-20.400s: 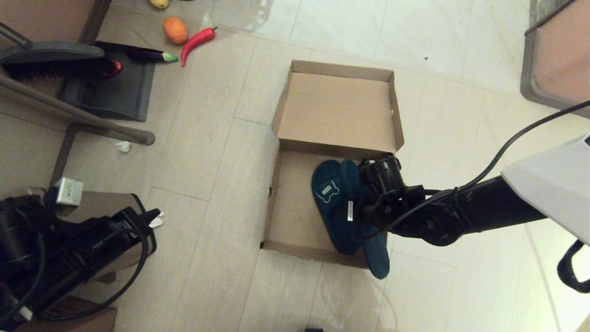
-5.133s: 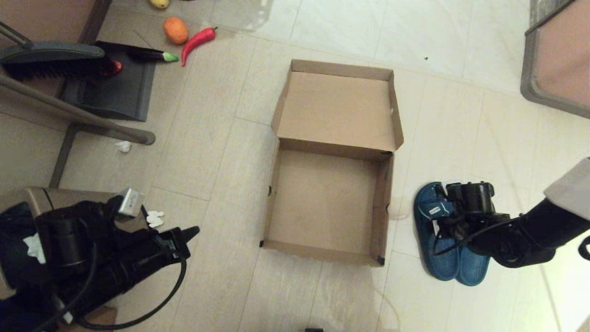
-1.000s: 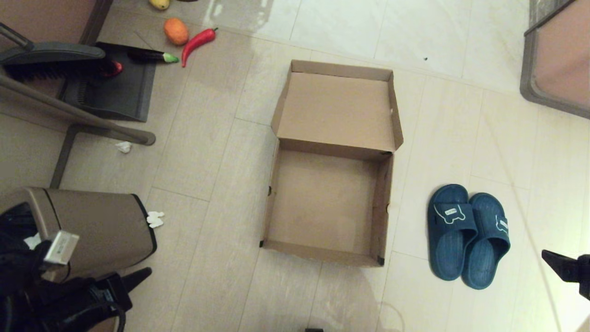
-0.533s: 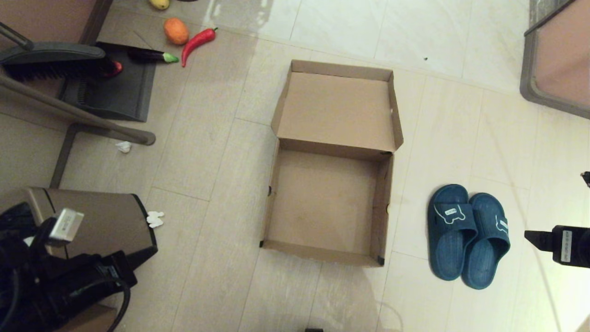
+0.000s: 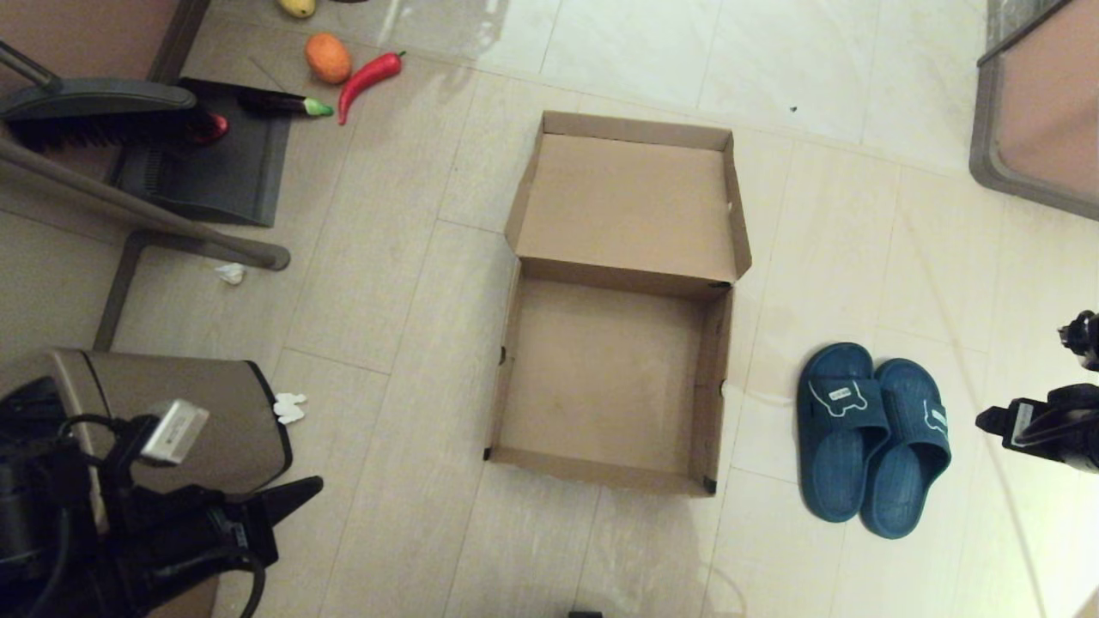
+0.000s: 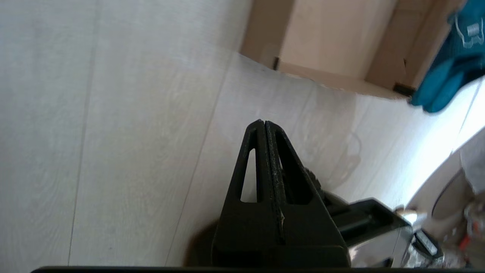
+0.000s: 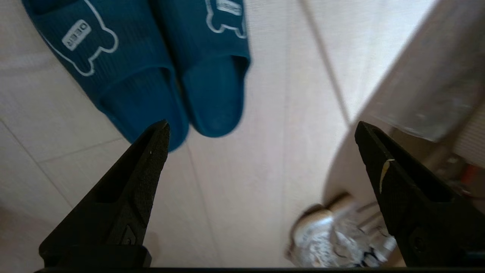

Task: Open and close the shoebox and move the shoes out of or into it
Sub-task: Put the shoes into the shoe box

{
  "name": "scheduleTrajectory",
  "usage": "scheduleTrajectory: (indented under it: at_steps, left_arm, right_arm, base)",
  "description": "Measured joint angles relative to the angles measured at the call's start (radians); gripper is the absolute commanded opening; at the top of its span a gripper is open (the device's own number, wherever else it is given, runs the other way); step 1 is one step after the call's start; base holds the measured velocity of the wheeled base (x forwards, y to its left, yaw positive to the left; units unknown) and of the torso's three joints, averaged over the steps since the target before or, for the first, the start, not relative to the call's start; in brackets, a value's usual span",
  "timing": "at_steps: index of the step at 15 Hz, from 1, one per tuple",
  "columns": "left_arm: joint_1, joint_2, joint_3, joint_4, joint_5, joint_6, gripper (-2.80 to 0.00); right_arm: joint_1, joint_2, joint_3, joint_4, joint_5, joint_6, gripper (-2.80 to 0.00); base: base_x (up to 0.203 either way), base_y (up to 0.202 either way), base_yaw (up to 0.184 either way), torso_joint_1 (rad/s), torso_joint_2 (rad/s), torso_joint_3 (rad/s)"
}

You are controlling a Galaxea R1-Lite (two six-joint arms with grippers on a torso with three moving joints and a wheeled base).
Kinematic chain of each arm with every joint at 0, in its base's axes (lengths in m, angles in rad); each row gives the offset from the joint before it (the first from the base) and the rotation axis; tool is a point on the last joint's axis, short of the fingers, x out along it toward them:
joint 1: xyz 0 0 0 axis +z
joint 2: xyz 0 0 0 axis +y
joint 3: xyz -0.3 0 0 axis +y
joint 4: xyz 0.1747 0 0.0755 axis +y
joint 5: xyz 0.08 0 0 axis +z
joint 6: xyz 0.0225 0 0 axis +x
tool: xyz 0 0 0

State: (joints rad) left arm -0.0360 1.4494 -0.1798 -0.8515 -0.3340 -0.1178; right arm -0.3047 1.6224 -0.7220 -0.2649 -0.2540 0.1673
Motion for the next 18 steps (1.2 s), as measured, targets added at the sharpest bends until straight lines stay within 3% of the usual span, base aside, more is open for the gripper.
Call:
scheduleTrajectory:
  at_steps: [4,11,18]
  left_arm:
    - [-0.041,0.069,-0.058,-0.002,0.022,0.014,-2.80]
    - [-0.107,0.161,-0.082,-0.009,0.060,0.023,-2.80]
    - [-0.129,0.167,-0.059,-0.010,0.067,0.017,-2.80]
  right_arm:
    - [-0.029,0.154,0.035,-0.188,0.190,0.064,0.00]
    - [-0.038,0.494,0.065,-0.629,0.201,0.114,0.00]
    - [-0.049,0.622,0.011,-0.707,0.348,0.116,0.00]
  base:
    - [0.000,0.000,0.000,0.000,0.00,0.000]
    - [0.000,0.000,0.000,0.000,0.00,0.000]
    - [0.000,0.000,0.000,0.000,0.00,0.000]
